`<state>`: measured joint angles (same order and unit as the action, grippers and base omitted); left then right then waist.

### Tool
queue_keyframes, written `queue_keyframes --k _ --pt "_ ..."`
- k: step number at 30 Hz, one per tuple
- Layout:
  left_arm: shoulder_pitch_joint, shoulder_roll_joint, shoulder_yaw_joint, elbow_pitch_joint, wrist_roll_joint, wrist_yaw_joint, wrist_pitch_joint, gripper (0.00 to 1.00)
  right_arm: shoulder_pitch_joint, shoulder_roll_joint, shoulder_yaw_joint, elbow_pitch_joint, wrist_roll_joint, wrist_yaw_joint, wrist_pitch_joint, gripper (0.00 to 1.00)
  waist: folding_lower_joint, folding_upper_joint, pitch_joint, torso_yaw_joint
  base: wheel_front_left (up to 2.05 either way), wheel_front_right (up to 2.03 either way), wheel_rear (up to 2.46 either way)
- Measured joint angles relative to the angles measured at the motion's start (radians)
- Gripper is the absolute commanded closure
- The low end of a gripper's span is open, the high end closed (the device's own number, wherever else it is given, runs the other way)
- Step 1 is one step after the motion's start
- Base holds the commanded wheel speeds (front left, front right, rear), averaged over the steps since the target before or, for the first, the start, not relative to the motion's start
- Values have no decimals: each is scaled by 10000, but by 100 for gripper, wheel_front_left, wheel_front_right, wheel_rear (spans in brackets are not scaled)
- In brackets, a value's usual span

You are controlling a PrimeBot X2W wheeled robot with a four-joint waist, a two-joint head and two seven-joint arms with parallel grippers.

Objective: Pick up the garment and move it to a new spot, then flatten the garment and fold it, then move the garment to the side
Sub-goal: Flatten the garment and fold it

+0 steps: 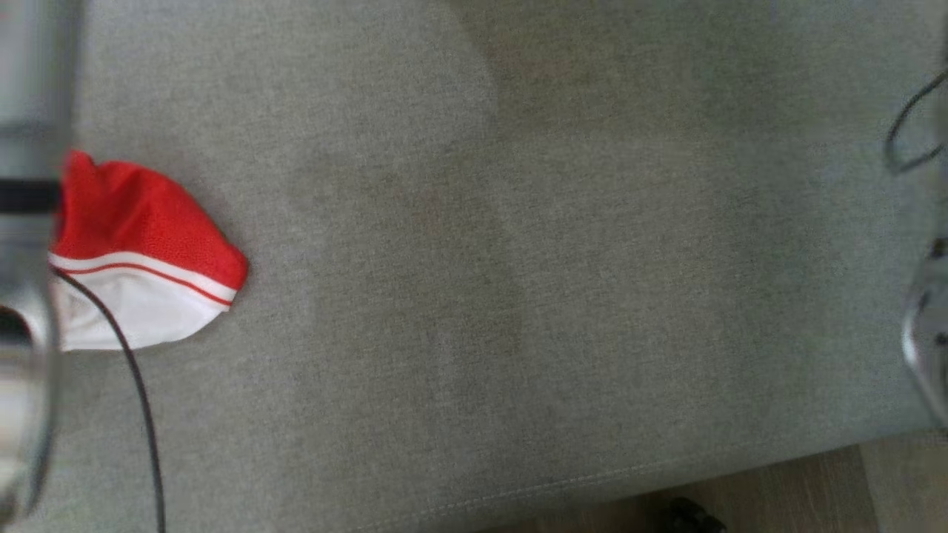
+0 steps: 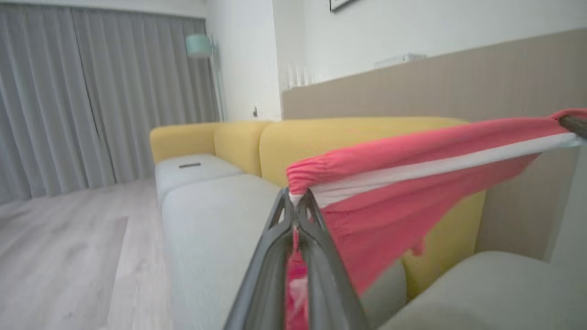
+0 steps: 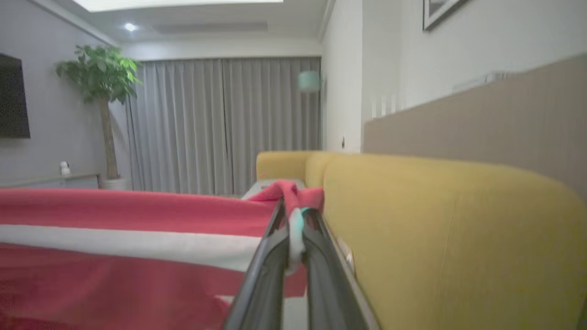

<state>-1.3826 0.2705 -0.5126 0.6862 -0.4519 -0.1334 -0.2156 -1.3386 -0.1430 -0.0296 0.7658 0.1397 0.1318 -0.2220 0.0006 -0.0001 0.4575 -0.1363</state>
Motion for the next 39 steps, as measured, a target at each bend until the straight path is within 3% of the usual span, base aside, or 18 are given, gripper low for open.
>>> queue_keyframes --k 7,13,20,26,39 --pt "2210 -249 -1453 725 -924 12 -328 100 1768 33 1168 2173 431 -2 13 100 -5 0 -104 73 0 0 0" --pt "4335 -111 -2452 384 -1459 12 -337 100 3237 -539 2623 2638 1498 -2 690 100 -7 1 -526 184 0 0 0" --pt "5925 305 -3492 -280 -1639 12 -337 100 4761 -1590 4249 1793 2640 0 1434 100 -8 1 -1162 285 0 0 0" --pt "6777 481 -4023 -775 -1565 8 -339 100 6036 -2564 5039 811 3695 -2 2021 100 -8 1 -1726 318 0 0 0" --pt "8416 523 -4328 -1444 -1377 15 -337 100 8229 -3636 5235 -863 4577 0 2878 100 -7 1 -2886 158 0 0 0"
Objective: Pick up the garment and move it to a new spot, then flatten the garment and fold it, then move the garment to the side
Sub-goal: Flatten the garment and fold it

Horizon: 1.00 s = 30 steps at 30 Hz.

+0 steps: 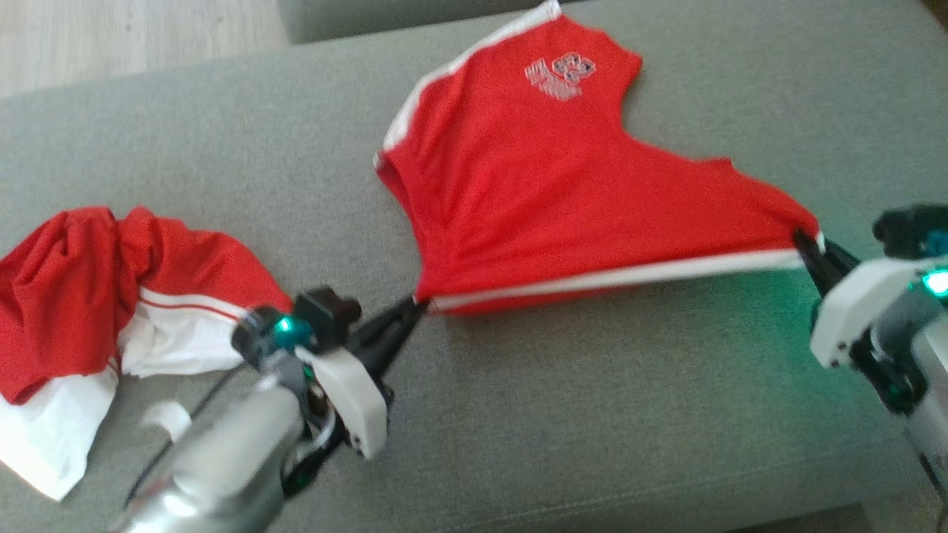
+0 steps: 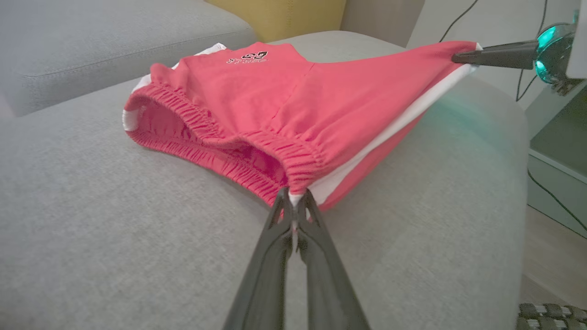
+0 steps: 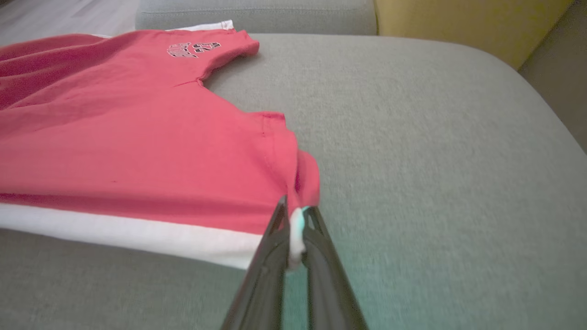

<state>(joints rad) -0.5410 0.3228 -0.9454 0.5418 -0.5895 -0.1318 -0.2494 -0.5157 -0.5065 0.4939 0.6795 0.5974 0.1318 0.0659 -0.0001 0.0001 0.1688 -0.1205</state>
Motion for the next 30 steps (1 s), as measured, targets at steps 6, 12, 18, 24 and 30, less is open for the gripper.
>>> queue_keyframes --k 6,12,18,24,30 --pt "1005 -25 -205 -656 -8 190 0 100 1401 -203 -809 -876 113 0 548 100 0 0 -502 -90 0 0 0" --pt "1499 -21 -341 -1448 -17 537 13 100 2400 -272 -2205 -2121 -128 0 1070 100 1 0 -617 -57 0 0 0" --pt "1098 -8 -42 -1891 -59 752 33 100 2228 -59 -3340 -3285 -1014 0 2044 100 2 0 -303 140 0 0 0" --pt "64 -6 268 -1952 -59 803 115 100 1251 328 -3942 -3850 -1912 0 3429 100 3 0 213 470 0 0 0" --pt "-990 -197 324 -1578 0 715 205 100 -314 583 -4071 -3526 -2222 0 4451 100 3 0 859 853 0 0 0"
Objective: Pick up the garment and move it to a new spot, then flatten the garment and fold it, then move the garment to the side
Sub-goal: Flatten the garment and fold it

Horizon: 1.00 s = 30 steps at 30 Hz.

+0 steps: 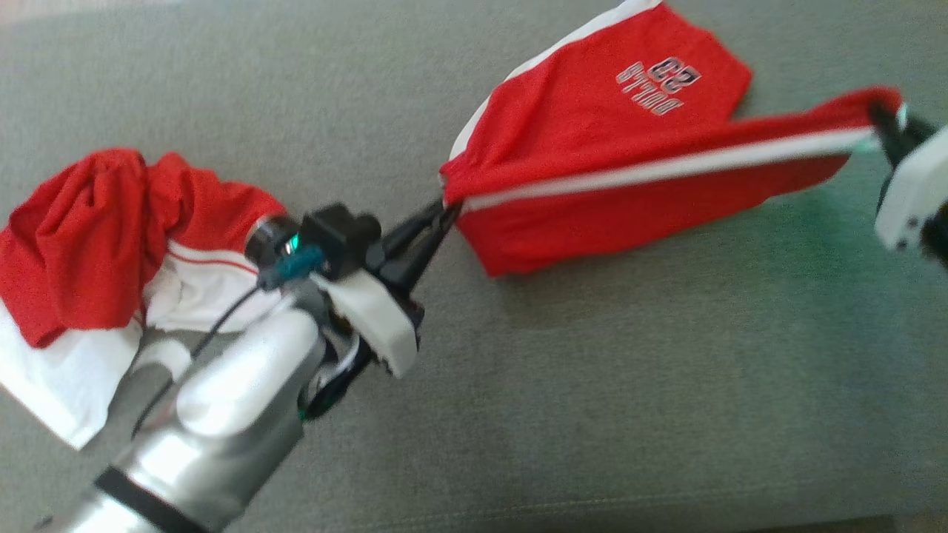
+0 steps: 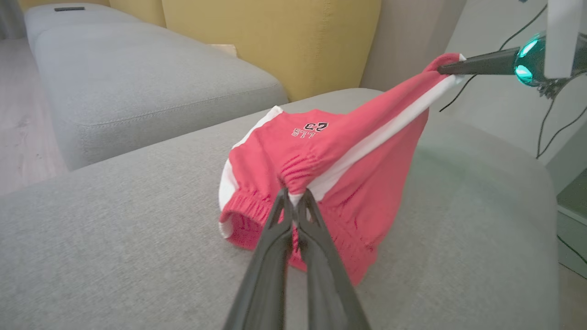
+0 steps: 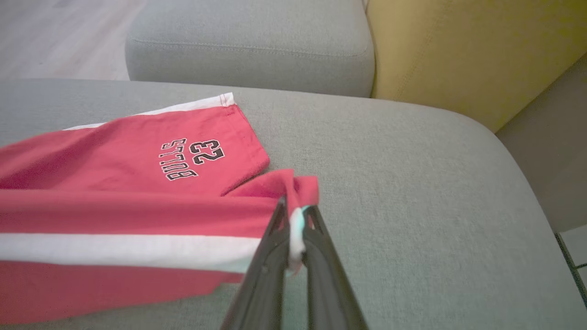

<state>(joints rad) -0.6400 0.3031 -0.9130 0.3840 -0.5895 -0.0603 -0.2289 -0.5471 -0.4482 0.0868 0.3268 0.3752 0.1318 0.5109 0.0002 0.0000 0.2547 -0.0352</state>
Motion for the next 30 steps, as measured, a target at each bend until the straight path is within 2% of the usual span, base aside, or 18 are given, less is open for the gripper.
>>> queue_keyframes --k 11,26,27,28,29,30 --pt "-1791 -673 -4 1241 253 -395 -54 100 -3171 0 474 2125 -343 0 825 100 1 0 1316 805 0 0 0" --pt "-3081 -1551 -92 2326 428 -635 -207 100 -5885 10 1325 4652 -1110 0 140 99 0 0 2711 1961 0 0 0" --pt "-3102 -1572 -90 2341 430 -637 -207 87 -5942 10 1346 4773 -1170 0 -17 49 0 -1 2755 2004 0 0 0" --pt "-3103 -1588 -86 2341 443 -639 -207 24 -5974 29 1350 4869 -1206 0 -211 0 0 -1 2789 2038 0 0 0" --pt "-3103 -1605 -81 2345 508 -640 -207 0 -6027 77 1336 5018 -1183 0 -336 0 -1 0 2815 2063 0 0 0" --pt "-3103 -1605 -69 2360 548 -640 -207 0 -6079 134 1338 5147 -1181 -2 -493 0 0 -1 2828 2072 0 0 0"
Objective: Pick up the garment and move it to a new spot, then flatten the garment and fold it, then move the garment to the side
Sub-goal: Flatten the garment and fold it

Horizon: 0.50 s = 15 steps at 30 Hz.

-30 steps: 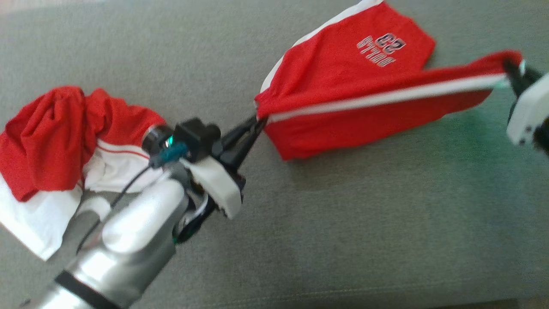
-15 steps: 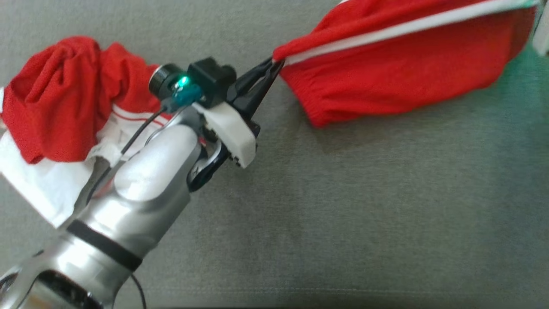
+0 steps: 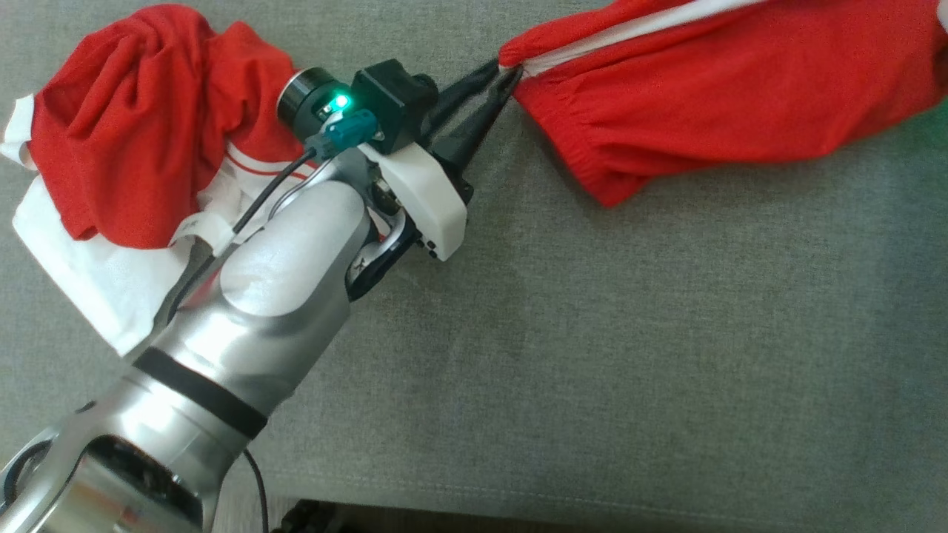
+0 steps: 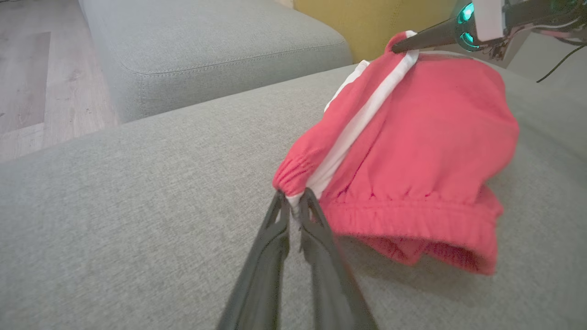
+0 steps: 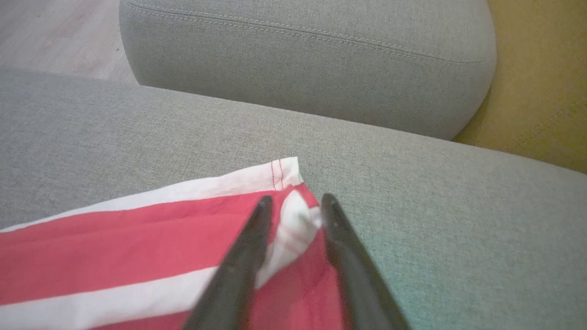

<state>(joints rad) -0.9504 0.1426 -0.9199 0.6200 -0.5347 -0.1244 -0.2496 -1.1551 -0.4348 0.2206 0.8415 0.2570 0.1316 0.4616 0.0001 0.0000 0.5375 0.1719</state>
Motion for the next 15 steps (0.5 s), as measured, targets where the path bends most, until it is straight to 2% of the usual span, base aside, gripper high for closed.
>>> queue_keyframes --k 8,15 --pt "54 25 625 150 163 0 0 0 -161 148 67 853 336 0 -1258 0 -1 0 -355 -187 0 0 0" --pt "932 111 1666 -48 228 33 -2 0 351 368 81 639 1116 0 -3266 0 -3 0 -1142 -552 0 0 0"
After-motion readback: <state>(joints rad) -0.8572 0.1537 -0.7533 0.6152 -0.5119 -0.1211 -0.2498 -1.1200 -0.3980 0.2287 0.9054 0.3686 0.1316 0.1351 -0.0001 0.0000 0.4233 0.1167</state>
